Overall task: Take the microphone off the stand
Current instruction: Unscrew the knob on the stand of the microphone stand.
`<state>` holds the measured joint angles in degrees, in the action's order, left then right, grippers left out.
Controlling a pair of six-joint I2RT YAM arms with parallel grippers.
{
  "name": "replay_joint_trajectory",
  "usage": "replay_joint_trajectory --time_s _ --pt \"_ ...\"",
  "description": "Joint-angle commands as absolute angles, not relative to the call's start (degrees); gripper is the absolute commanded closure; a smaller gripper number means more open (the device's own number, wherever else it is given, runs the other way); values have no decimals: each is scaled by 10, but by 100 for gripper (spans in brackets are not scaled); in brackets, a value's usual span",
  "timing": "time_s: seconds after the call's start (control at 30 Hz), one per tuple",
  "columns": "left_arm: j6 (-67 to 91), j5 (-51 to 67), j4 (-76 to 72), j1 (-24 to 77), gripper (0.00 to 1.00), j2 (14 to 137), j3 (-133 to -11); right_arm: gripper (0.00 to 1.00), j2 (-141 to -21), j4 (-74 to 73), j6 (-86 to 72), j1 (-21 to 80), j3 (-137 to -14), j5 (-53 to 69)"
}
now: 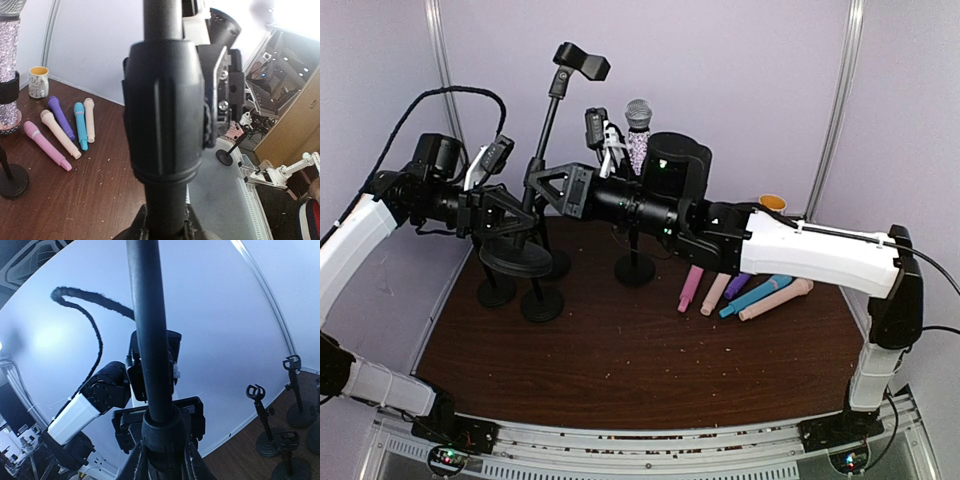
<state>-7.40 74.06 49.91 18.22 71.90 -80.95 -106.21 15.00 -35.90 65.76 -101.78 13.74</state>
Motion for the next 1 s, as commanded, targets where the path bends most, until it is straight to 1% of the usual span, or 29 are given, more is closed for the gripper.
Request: replay_joint_trajectory --time_s 0.0,0.27,0.37,0.43,0.53,0.63,0.7,0.77,0.8,0.87,0.97 --pt "-88 800 489 208 100 715 -823 89 -1050 328 -398 665 -1029 330" --pt "-59 846 489 221 100 715 -826 89 -1088 450 -518 651 -1054 469" --pt "-52 855 489 224 100 716 -830 88 -1104 503 -571 648 -1062 495" --pt "-52 855 489 226 100 716 -831 86 -1107 517 -580 647 -1060 503" --pt "-52 852 489 227 100 715 -833 80 -1100 471 -551 647 -1054 495" --pt "-52 846 490 227 100 715 -840 60 -1074 394 -489 647 -1029 454" --pt "-52 844 489 226 100 715 -848 53 -1050 335 -437 647 -1002 400" --pt "-54 839 487 226 100 714 -853 49 -1022 266 -382 650 -977 319" --pt "-54 836 484 227 100 712 -853 49 -1008 224 -357 653 -968 246" --pt "-54 827 475 227 100 708 -851 48 -988 165 -319 663 -959 157" --pt "-48 811 454 226 100 701 -842 45 -977 119 -285 684 -964 80"
